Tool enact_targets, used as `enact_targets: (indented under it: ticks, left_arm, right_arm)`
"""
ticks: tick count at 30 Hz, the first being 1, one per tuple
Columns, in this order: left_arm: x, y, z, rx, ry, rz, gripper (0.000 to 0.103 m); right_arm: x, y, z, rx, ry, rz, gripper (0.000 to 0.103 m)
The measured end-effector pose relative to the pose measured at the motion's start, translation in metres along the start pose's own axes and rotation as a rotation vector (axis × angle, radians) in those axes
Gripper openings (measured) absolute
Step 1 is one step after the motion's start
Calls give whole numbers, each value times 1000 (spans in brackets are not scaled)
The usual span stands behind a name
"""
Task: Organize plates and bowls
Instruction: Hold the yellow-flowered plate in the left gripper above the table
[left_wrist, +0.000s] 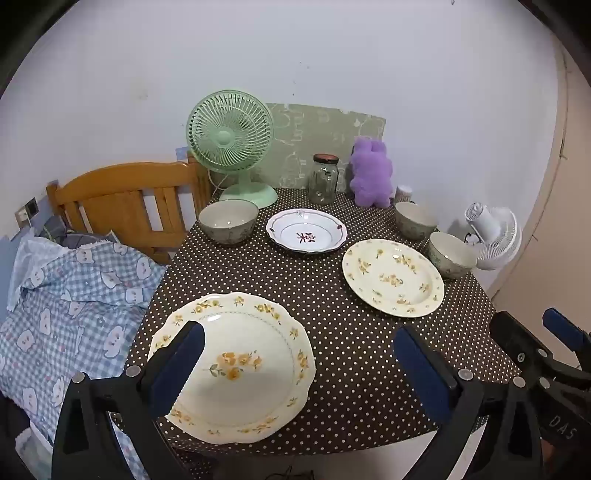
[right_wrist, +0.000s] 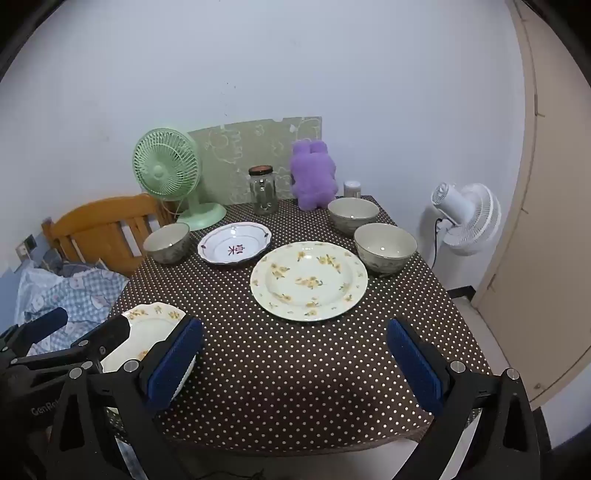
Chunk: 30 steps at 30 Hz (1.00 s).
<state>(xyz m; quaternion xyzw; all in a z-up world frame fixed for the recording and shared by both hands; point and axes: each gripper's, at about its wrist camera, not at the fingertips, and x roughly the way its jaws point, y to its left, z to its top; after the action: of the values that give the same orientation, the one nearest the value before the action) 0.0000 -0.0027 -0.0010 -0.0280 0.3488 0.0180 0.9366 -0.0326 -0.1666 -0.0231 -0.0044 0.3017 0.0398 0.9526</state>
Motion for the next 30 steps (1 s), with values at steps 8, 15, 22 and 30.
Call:
enact_targets:
  ticks: [8,15,22,30]
  left_arm:
    - [-2,-3,5,-52,-33,3,103]
    - [-2,-5,1,-44,-50,21,103]
    - [-4,-7,0,-37,-51,30,103]
    - [-4,-9,0,-31,-50,33,103]
  right_arm:
    - [8,-10,4,36,29,44,101]
    - [8,-11,2,34,6,42,101]
    - [8,-13,2,34,22,35,101]
    - [7,-14,2,33,29,20,101]
